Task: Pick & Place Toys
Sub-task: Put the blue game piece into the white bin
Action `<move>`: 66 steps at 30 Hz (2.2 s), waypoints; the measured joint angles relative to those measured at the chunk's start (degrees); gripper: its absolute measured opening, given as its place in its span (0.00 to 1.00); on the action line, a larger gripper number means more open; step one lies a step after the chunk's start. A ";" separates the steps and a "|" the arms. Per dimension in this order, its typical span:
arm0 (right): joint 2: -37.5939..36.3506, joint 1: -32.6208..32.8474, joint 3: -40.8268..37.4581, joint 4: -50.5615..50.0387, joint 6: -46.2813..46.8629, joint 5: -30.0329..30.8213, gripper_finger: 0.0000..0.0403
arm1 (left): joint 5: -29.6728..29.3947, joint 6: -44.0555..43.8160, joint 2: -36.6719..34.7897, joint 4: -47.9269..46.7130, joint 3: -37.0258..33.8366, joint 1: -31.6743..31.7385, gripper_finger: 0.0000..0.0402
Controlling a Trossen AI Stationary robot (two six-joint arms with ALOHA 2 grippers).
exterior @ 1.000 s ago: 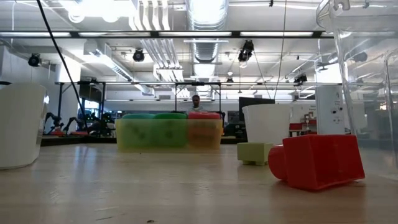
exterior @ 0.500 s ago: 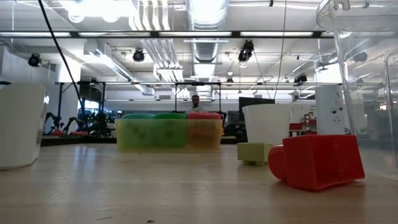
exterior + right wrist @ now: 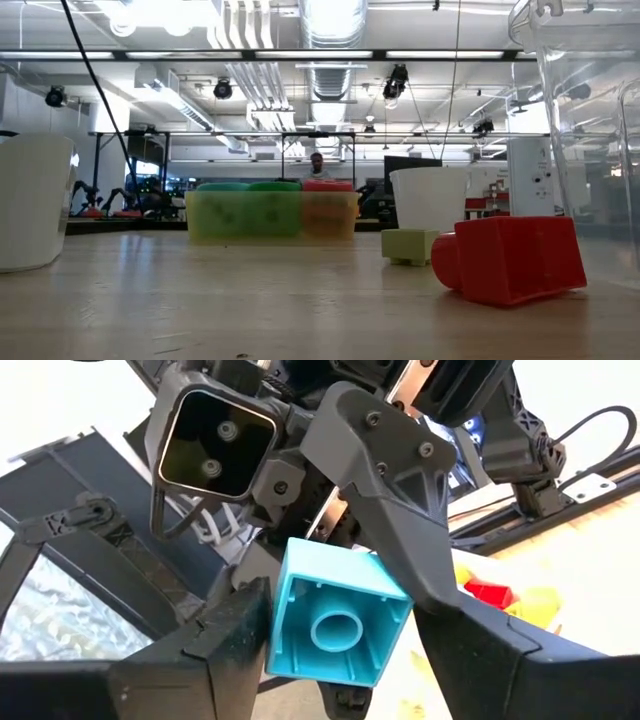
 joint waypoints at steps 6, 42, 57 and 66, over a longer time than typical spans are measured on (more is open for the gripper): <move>0.00 0.00 0.00 0.02 -0.61 -0.06 0.59 | -0.43 -4.25 -0.04 -0.39 0.00 -0.16 0.34; -0.46 -0.08 0.06 -9.65 -0.01 0.38 0.59 | -7.26 -40.71 -7.07 -28.88 0.46 -6.88 0.34; -0.39 0.81 -0.86 -37.81 5.58 0.00 0.59 | 25.80 -98.66 -8.46 -77.57 0.04 -6.80 0.34; -0.39 1.66 -3.75 -37.59 5.68 -0.05 0.59 | 38.13 -104.88 -8.33 -79.41 -0.88 -6.97 0.34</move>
